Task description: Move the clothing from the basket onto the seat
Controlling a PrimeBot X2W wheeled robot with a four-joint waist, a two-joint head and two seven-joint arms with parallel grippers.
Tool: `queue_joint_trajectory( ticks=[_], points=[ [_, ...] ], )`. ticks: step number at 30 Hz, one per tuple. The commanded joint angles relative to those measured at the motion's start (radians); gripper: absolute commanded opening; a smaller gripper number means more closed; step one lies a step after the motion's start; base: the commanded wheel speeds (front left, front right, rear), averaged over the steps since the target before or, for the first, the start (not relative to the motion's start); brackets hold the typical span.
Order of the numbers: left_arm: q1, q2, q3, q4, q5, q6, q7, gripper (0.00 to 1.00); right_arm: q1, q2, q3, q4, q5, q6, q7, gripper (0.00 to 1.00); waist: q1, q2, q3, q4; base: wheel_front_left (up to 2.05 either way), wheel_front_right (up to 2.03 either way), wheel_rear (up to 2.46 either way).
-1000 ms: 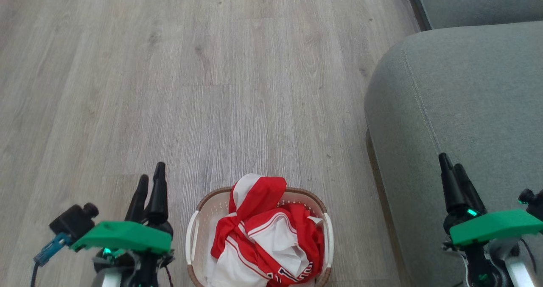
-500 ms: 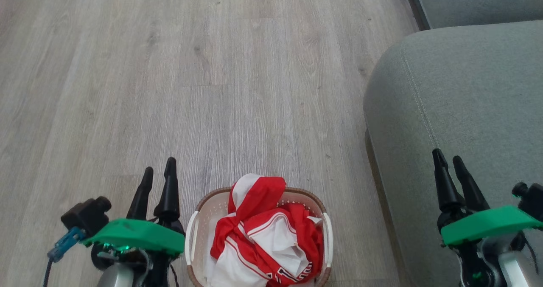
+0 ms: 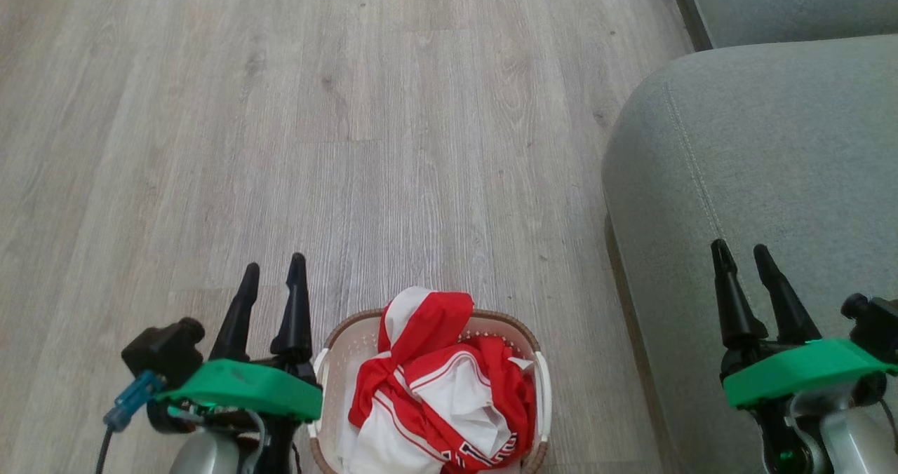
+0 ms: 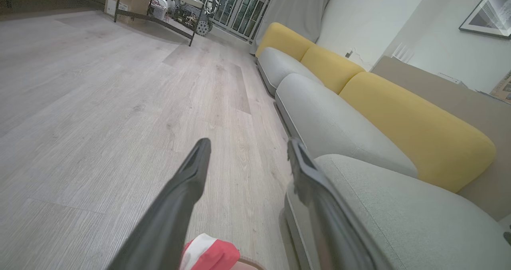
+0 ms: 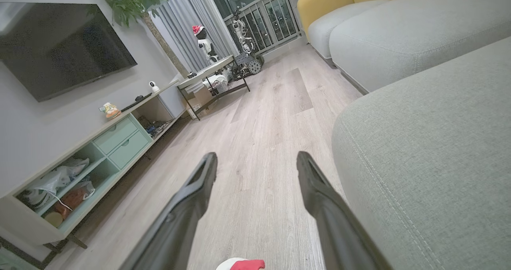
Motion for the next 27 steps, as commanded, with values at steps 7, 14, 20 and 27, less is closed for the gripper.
queue_joint_trajectory(
  ticks=[7, 14, 20, 27],
  points=[
    [-0.059, 0.014, 0.006, -0.049, 0.1, 0.014, -0.034, 1.0, -0.049, -0.033, 0.018, -0.049, -0.093, 0.0, -0.034, 1.0, 0.0, 0.0, 0.002, 0.001, 0.0, 0.0, 0.0],
    [-0.062, 0.015, -0.001, -0.059, 0.181, 0.022, -0.054, 1.0, -0.05, -0.043, 0.026, -0.052, -0.167, 0.0, -0.055, 1.0, 0.0, 0.0, 0.004, 0.0, 0.0, 0.0, 0.0],
    [-0.064, 0.015, -0.012, -0.069, 0.25, 0.029, -0.072, 1.0, -0.054, -0.051, 0.036, -0.06, -0.228, 0.0, -0.072, 1.0, 0.0, 0.0, 0.004, -0.002, 0.0, 0.0, 0.0],
    [-0.068, 0.016, -0.03, -0.08, 0.328, 0.038, -0.092, 1.0, -0.056, -0.064, 0.051, -0.072, -0.293, 0.0, -0.093, 1.0, 0.0, 0.0, 0.005, -0.003, 0.0, 0.0, 0.0]
  ],
)
